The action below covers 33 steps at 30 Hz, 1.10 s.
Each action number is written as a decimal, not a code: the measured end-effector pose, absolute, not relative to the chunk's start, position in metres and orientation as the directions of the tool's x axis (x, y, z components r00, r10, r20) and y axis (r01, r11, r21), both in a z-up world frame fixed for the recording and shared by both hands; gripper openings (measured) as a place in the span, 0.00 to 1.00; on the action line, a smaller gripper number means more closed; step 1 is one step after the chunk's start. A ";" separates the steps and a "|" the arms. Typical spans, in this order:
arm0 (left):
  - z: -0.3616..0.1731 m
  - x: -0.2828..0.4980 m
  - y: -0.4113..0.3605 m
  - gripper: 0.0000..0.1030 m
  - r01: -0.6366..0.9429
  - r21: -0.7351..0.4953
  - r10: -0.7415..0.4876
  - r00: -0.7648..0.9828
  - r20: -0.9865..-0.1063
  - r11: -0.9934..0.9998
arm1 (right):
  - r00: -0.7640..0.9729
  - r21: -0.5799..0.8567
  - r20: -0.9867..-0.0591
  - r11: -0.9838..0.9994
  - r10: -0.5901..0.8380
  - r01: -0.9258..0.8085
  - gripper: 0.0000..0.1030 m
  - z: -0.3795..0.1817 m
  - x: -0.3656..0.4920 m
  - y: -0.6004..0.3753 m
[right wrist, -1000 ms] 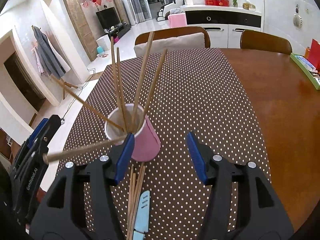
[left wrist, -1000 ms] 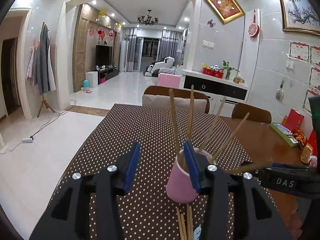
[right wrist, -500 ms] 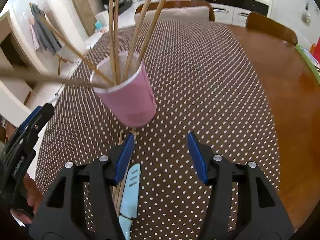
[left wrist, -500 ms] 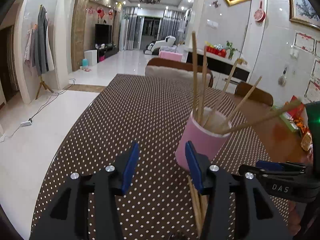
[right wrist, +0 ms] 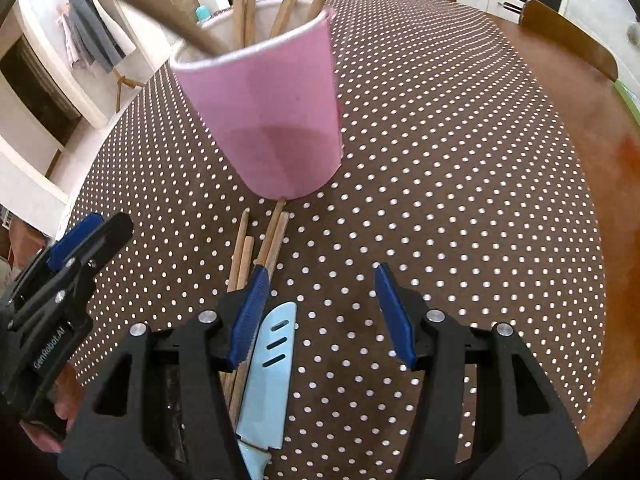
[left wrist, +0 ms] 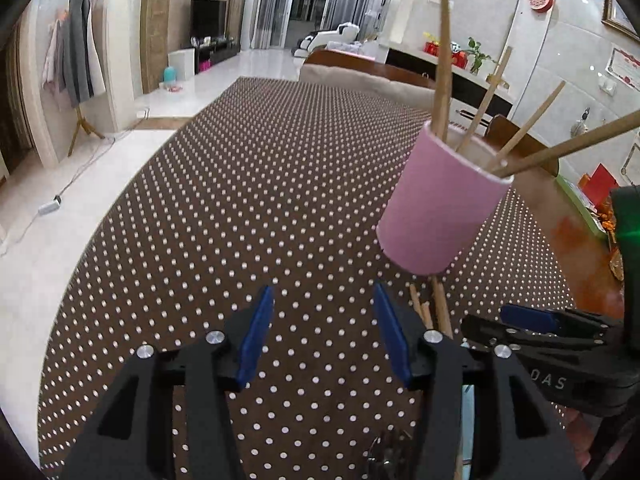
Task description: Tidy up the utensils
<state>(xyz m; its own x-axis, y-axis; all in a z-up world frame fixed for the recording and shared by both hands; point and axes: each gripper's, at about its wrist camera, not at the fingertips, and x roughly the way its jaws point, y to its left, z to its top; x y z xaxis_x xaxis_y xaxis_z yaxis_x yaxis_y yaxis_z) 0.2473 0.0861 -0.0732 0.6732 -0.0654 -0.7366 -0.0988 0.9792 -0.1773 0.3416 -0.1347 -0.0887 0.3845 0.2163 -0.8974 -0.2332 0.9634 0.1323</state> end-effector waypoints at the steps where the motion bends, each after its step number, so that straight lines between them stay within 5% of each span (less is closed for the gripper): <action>1: -0.075 0.247 0.086 0.50 -0.101 -0.177 -0.065 0.671 -0.739 0.979 | 0.378 0.133 -0.900 0.962 0.218 -0.237 0.53 -0.091 0.343 -0.131; 33: -0.098 0.269 0.109 0.53 -0.154 -0.284 -0.139 0.602 -0.787 0.946 | 0.363 0.022 -0.925 0.971 0.109 -0.237 0.52 -0.110 0.324 -0.070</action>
<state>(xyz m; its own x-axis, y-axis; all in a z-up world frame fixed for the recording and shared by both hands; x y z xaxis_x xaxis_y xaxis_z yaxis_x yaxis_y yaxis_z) 0.2692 0.1087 -0.0980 0.6016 -0.1385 -0.7867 -0.1540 0.9462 -0.2844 0.3239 -0.0701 -0.1101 0.3626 0.1094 -0.9255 -0.2370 0.9713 0.0219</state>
